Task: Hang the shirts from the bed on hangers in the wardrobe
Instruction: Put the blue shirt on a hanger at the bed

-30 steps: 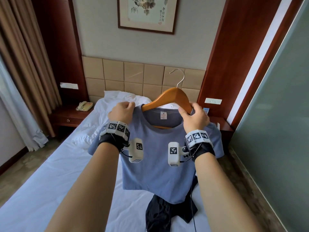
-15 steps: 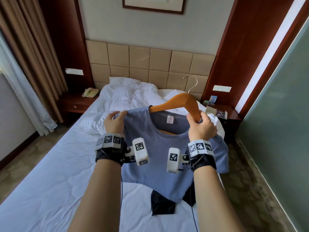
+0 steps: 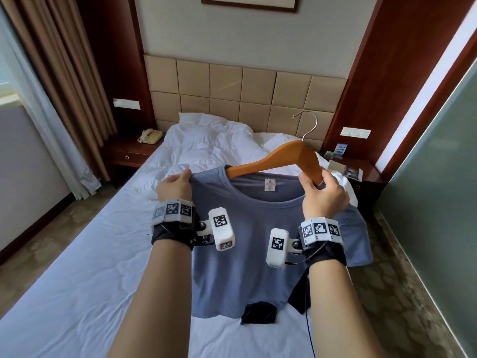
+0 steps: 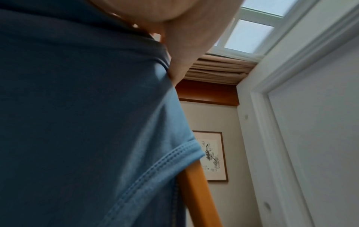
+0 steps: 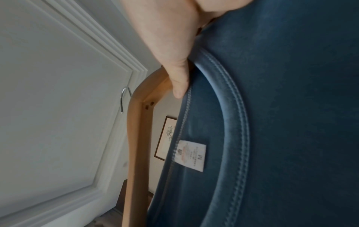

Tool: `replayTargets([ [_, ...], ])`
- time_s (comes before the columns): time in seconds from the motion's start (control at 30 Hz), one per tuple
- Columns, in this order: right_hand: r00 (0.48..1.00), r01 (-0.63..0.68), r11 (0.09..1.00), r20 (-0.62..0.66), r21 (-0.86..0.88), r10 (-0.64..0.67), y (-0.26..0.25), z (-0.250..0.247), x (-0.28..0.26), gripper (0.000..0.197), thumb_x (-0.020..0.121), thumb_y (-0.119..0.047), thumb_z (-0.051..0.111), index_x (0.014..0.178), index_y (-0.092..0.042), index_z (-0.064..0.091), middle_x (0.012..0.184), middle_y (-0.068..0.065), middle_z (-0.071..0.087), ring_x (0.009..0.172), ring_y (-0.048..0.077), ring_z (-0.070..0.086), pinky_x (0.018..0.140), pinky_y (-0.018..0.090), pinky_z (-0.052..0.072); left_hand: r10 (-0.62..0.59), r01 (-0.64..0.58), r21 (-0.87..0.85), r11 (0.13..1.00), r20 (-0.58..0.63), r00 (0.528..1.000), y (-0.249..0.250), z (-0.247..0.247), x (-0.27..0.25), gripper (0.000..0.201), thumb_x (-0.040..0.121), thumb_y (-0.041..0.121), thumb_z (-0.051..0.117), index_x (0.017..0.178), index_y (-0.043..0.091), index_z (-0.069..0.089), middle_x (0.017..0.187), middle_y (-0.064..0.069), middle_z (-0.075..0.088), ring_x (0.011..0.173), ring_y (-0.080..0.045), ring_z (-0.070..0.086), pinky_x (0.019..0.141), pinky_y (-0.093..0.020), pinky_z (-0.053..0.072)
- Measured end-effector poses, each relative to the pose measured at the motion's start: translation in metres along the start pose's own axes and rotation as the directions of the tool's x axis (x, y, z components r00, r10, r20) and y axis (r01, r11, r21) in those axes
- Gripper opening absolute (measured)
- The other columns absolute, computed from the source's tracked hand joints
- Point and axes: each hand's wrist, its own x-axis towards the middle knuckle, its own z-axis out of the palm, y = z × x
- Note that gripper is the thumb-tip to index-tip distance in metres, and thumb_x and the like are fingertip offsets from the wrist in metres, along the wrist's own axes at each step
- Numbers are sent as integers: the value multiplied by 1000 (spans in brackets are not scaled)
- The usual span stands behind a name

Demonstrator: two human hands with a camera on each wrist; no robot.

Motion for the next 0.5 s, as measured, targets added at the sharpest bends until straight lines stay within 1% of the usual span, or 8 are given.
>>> replayTargets([
  [0.07, 1000, -22, 1000, 22, -14, 22, -1, 0, -1, 29, 80, -38, 77, 100, -18, 75, 88, 6, 74, 87, 35, 63, 92, 53, 45, 39, -38, 55, 998, -8, 999, 6, 1, -7, 25, 86, 26, 65, 100, 8, 75, 86, -11, 66, 91, -31, 64, 79, -35, 52],
  [0.13, 997, -49, 998, 65, -39, 51, -3, 0, -3, 30, 81, -41, 77, 104, -22, 74, 93, 5, 75, 93, 36, 63, 95, 51, 43, 114, -115, 143, 983, 15, 993, 13, 5, -16, 25, 88, 21, 58, 102, 8, 74, 92, -12, 69, 93, -31, 64, 75, -29, 44],
  [0.17, 995, -48, 998, 85, -44, 51, -3, 0, -5, 31, 80, -43, 76, 104, -23, 74, 92, 4, 75, 93, 36, 63, 95, 51, 43, 147, -152, 185, 971, 36, 988, 17, 8, -21, 26, 87, 21, 57, 103, 10, 74, 97, -12, 70, 95, -31, 64, 77, -29, 43],
  [0.27, 988, -32, 998, 153, -47, 39, -2, 0, -10, 35, 76, -49, 76, 102, -26, 75, 88, 0, 75, 88, 34, 64, 91, 51, 47, 225, -243, 266, 933, 97, 970, 25, 18, -35, 25, 83, 29, 58, 100, 21, 74, 106, -6, 72, 103, -28, 64, 85, -32, 47],
  [0.33, 981, -18, 999, 190, -50, 27, -1, 0, -15, 37, 73, -53, 76, 98, -26, 75, 83, -3, 75, 81, 32, 64, 87, 48, 49, 281, -308, 245, 919, 139, 950, 28, 26, -45, 22, 81, 31, 60, 95, 25, 75, 108, -3, 73, 105, -24, 63, 91, -33, 49],
  [0.4, 976, 1, 998, 216, -59, 12, -1, -2, -20, 36, 72, -53, 77, 94, -25, 75, 81, -5, 74, 76, 28, 65, 83, 44, 51, 327, -372, 197, 907, 225, 918, 28, 35, -55, 20, 79, 30, 59, 90, 24, 75, 105, 0, 74, 104, -20, 64, 96, -37, 50],
  [0.43, 975, 7, 998, 222, -60, 7, -2, -3, -23, 34, 73, -52, 78, 94, -25, 75, 82, -6, 75, 75, 26, 65, 81, 41, 51, 335, -391, 172, 904, 281, 899, 28, 39, -61, 17, 80, 28, 60, 87, 24, 75, 101, 1, 74, 100, -19, 66, 94, -40, 51],
  [0.5, 974, 9, 998, 226, -54, 3, -3, -5, -27, 31, 73, -48, 81, 93, -24, 75, 84, -6, 75, 75, 24, 66, 77, 36, 51, 312, -383, 111, 917, 396, 863, 27, 46, -70, 12, 83, 25, 62, 86, 23, 73, 93, 2, 72, 93, -21, 67, 85, -46, 56],
])
